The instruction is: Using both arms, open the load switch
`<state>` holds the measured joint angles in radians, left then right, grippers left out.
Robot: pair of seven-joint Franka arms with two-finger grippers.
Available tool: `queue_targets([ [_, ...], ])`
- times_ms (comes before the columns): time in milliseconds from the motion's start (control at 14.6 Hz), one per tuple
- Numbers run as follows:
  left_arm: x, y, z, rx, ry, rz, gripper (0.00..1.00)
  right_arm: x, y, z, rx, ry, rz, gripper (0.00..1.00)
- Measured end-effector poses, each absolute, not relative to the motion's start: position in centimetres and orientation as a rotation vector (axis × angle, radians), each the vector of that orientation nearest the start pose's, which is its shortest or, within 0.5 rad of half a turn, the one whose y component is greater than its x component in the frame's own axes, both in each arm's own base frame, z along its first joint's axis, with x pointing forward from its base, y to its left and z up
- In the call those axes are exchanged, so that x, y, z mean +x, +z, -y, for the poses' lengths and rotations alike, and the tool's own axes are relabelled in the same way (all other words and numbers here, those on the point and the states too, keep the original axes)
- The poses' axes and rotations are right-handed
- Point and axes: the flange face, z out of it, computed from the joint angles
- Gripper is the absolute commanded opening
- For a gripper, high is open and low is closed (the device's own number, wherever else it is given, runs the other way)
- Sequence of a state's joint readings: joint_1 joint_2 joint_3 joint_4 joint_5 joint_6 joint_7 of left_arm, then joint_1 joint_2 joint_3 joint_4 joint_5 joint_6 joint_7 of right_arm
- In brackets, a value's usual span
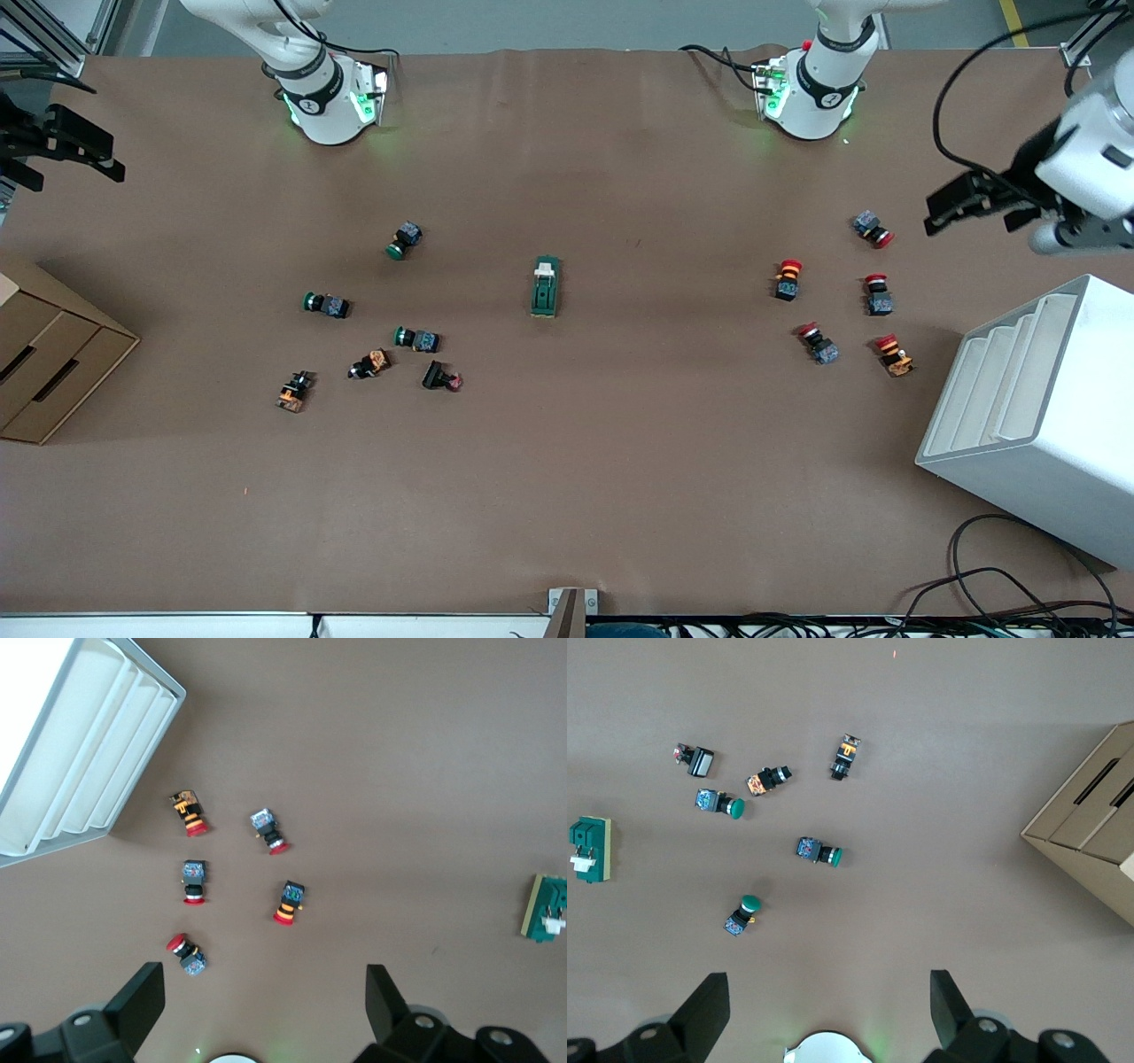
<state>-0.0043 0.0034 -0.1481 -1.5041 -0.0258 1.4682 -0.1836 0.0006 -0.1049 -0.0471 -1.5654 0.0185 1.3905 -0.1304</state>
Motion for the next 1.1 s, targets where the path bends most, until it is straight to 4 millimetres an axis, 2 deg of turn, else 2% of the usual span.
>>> queue_targets([
  [343, 50.0, 64.8, 9.5, -3.193, 0.091, 0.003, 1.00, 50.1, 66.7, 2.3, -3.108, 0.108, 0.125, 1.00],
  [549, 48.7, 65.2, 10.2, -3.180, 0.076, -0.045, 1.00, 50.1, 66.7, 2.2, -3.108, 0.108, 0.126, 1.00],
  [824, 48.9, 65.2, 9.7, -3.128, 0.052, -0.045, 1.00, 50.1, 66.7, 2.2, -3.108, 0.108, 0.126, 1.00],
  [1098, 50.4, 65.0, 9.5, -3.133, 0.041, -0.040, 1.00, 50.1, 66.7, 2.2, -3.108, 0.108, 0.127, 1.00],
])
